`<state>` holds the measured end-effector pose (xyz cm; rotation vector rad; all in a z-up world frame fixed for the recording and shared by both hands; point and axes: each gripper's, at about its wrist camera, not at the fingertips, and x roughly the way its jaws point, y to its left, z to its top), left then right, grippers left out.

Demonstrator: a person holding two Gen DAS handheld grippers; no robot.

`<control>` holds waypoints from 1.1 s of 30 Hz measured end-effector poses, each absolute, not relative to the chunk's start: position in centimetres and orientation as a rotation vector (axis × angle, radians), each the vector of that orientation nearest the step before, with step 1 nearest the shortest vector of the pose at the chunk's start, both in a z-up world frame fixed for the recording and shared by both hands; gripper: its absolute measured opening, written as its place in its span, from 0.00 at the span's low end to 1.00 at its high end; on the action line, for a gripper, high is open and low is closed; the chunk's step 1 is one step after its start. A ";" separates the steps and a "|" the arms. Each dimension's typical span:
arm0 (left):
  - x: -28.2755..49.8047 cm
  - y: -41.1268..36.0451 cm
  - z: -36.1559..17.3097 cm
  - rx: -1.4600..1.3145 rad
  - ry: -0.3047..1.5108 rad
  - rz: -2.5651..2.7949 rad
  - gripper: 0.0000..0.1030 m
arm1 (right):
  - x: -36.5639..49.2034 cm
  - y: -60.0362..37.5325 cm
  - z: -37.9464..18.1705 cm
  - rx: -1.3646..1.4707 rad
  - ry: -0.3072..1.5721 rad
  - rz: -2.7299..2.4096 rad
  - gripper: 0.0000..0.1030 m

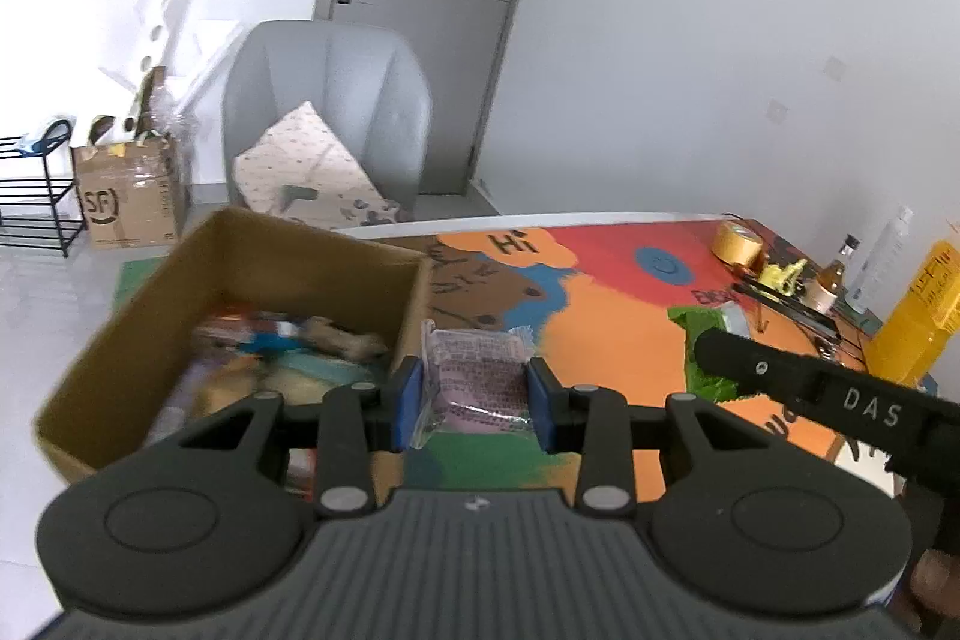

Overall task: Organize snacks
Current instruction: 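Carry both packets to the cardboard box and open both tools inside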

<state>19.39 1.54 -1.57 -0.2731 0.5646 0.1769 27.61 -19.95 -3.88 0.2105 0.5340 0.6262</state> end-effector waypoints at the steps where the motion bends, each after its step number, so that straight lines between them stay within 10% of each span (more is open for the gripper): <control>1: 19.1 2.0 -1.5 -0.276 0.563 0.185 0.35 | 27.4 -19.5 -3.7 0.208 0.532 0.634 0.22; 12: 17.2 6.7 -1.9 -0.329 0.592 0.248 0.37 | 25.6 -14.3 -2.9 0.160 0.531 0.728 0.22; 33: 12.7 13.6 -0.9 -0.366 0.545 0.357 0.71 | 23.1 -6.1 -2.4 0.104 0.556 0.861 0.22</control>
